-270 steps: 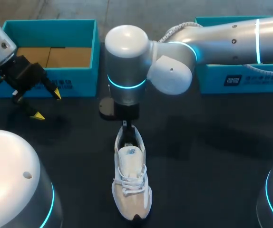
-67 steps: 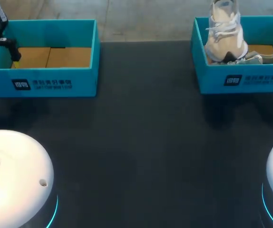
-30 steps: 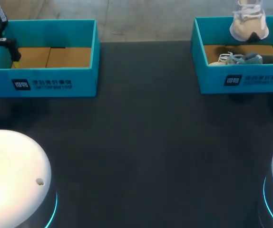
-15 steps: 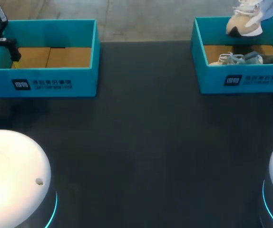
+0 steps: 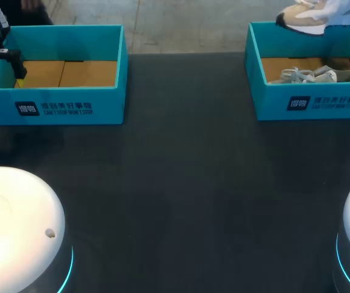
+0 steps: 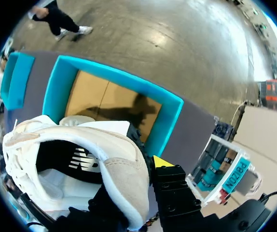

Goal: Take the shoe out of the shoebox, open the shoe tongue, remove and reinsert the insole, then place the shoe into the shoebox

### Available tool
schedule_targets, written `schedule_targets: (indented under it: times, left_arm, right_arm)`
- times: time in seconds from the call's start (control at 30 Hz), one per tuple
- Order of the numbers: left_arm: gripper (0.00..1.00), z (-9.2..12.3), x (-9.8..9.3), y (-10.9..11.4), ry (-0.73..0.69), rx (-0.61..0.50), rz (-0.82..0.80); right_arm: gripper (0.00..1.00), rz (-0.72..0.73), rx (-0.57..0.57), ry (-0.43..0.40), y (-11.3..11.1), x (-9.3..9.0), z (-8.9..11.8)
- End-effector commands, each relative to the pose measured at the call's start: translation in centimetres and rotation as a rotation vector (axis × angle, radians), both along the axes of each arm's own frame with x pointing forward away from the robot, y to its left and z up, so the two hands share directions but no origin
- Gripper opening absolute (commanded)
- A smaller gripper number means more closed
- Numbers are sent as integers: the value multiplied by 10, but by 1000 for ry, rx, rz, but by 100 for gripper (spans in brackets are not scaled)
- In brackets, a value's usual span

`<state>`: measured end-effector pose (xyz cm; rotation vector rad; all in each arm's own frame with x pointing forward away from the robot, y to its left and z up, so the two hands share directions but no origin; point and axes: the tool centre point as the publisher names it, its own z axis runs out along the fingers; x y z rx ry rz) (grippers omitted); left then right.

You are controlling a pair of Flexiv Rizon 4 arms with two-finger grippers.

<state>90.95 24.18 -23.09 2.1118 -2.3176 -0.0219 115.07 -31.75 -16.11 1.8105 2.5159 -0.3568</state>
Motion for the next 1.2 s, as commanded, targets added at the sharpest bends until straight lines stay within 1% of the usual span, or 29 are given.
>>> schedule_targets:
  times: [0.03, 0.37, 0.43, 0.47, 0.53, 0.6, 0.67, 0.7, 0.77, 0.9, 1.2]
  left_arm:
    - [100, 1, -1, 0, -1, 2, 0]
    - [100, 1, -1, 0, -1, 2, 0]
    - [100, 1, -1, 0, -1, 2, 0]
    - [100, 1, -1, 0, -1, 2, 0]
    - [100, 1, -1, 0, -1, 2, 0]
    - [100, 1, -1, 0, -1, 2, 0]
    - [100, 1, -1, 0, -1, 2, 0]
    - [100, 1, -1, 0, -1, 2, 0]
    - [100, 1, -1, 0, -1, 2, 0]
    - [100, 1, -1, 0, -1, 2, 0]
    - [100, 1, -1, 0, -1, 2, 0]
  right_arm:
    - [0, -113, -6, 4, 1, 2, 3]
    - [0, -113, -6, 4, 1, 2, 3]
    - [0, -184, 10, -31, -6, -1, 4]
    - [0, -235, -3, -47, -9, -3, 3]
    - [0, -280, 21, -66, -15, -8, 0]
    - [0, -335, 9, -104, -17, -12, -2]
    - [0, -368, 31, -139, -18, -15, -4]
    - [0, -394, 17, -161, -19, -17, -6]
    - [0, -411, 29, -175, -19, -20, -11]
    - [0, -413, 40, -193, -17, -25, -16]
    - [0, -368, 3, -220, -4, -40, -29]
